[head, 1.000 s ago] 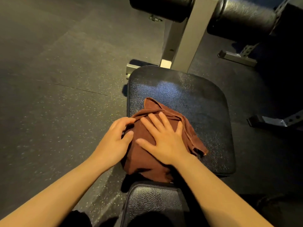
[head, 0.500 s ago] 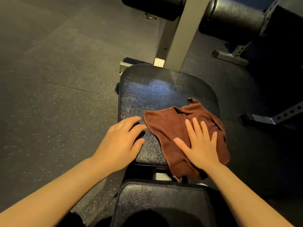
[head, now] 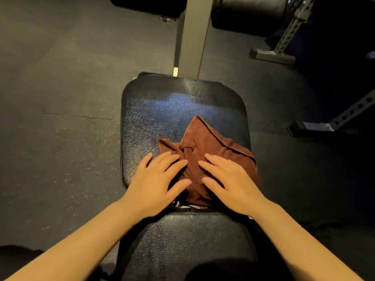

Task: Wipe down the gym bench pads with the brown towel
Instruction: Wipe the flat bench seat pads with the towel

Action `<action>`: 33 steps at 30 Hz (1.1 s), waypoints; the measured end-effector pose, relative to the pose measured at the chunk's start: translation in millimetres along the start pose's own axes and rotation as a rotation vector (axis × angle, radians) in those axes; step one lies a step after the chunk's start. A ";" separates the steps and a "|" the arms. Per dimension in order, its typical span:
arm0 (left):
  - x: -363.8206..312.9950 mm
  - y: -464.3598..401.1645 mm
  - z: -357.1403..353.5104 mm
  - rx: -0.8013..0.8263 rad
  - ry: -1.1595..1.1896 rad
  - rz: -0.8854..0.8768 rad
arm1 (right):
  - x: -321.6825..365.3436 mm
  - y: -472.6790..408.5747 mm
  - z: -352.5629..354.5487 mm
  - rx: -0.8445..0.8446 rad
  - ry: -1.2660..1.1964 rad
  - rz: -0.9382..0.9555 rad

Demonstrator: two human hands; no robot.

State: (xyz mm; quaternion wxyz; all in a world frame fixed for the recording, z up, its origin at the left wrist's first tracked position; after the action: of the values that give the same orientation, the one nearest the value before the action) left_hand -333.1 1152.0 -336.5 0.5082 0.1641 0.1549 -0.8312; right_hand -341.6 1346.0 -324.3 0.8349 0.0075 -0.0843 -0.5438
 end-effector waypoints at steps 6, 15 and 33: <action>-16.4 10.4 -21.3 -0.088 -0.151 0.031 | -34.7 14.5 7.6 -0.225 0.100 -0.113; 1.4 56.4 36.7 -0.400 -0.060 0.001 | -16.3 42.8 17.7 -0.046 0.100 -0.008; -67.6 104.8 1.1 -0.125 -0.081 0.124 | 37.7 86.6 -8.6 -0.234 0.135 0.115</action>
State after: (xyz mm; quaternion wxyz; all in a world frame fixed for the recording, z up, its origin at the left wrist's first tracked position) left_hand -210.3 1159.5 -315.9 0.5737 0.1075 0.1751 -0.7929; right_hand -247.0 1346.4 -318.8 0.8635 -0.0581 0.0359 -0.4996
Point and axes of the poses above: each hand's wrist, its own y-axis away from the middle knuckle, its own z-axis out of the back of the hand, x = y × z, the point moved 5 cm from there along -y, towards the middle knuckle, and after that the axes turned 9 degrees about y, right-handed, at the moved point
